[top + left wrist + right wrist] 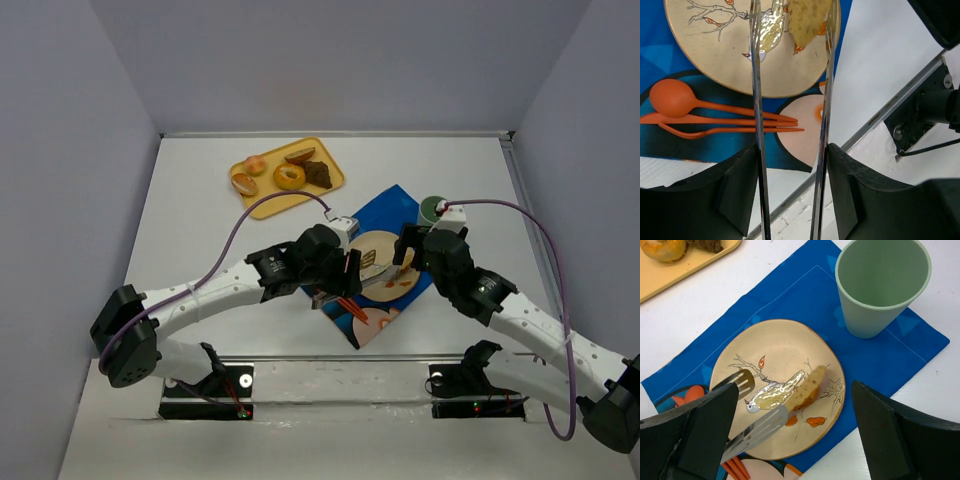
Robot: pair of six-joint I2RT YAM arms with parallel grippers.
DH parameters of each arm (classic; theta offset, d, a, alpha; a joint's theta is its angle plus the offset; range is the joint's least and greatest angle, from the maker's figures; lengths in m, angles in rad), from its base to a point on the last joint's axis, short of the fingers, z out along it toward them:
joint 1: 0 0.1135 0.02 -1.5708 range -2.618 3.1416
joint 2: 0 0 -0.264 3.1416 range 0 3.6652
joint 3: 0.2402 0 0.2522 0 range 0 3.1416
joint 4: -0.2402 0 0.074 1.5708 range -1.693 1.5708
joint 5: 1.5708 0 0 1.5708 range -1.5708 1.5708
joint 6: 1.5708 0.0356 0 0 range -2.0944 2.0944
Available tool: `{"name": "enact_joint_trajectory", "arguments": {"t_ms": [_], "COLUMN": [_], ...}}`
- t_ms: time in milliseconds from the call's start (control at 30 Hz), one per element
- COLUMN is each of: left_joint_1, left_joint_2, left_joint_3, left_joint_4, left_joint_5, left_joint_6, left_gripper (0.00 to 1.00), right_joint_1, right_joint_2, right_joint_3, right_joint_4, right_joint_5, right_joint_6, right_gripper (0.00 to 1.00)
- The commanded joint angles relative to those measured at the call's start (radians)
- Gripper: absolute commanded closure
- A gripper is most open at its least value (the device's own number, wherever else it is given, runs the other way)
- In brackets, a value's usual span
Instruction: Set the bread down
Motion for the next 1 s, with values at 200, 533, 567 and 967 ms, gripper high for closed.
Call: {"name": "enact_joint_trajectory", "arguments": {"t_ms": [200, 533, 567, 967], "left_joint_1": [0.002, 0.210, 0.286, 0.606], "left_joint_2": [-0.015, -0.153, -0.174, -0.233], "left_joint_3": [0.085, -0.003, -0.026, -0.279], "left_joint_4": [-0.075, -0.253, -0.260, -0.164], "left_joint_5": [-0.231, -0.503, -0.518, -0.518], "left_joint_6": [-0.022, -0.258, -0.279, -0.322], "left_gripper": [0.45, 0.46, 0.46, 0.31], "right_joint_1": [-0.007, -0.007, -0.007, -0.007], "right_joint_2": [-0.040, 0.007, 0.015, 0.061], "right_joint_3": [-0.006, -0.003, -0.001, 0.000], "right_joint_4": [0.013, 0.014, 0.014, 0.024], "right_joint_5": [0.033, 0.032, 0.033, 0.048], "right_joint_6": [0.012, 0.024, 0.024, 0.023], "right_gripper": [0.00, 0.00, 0.00, 0.00]}}
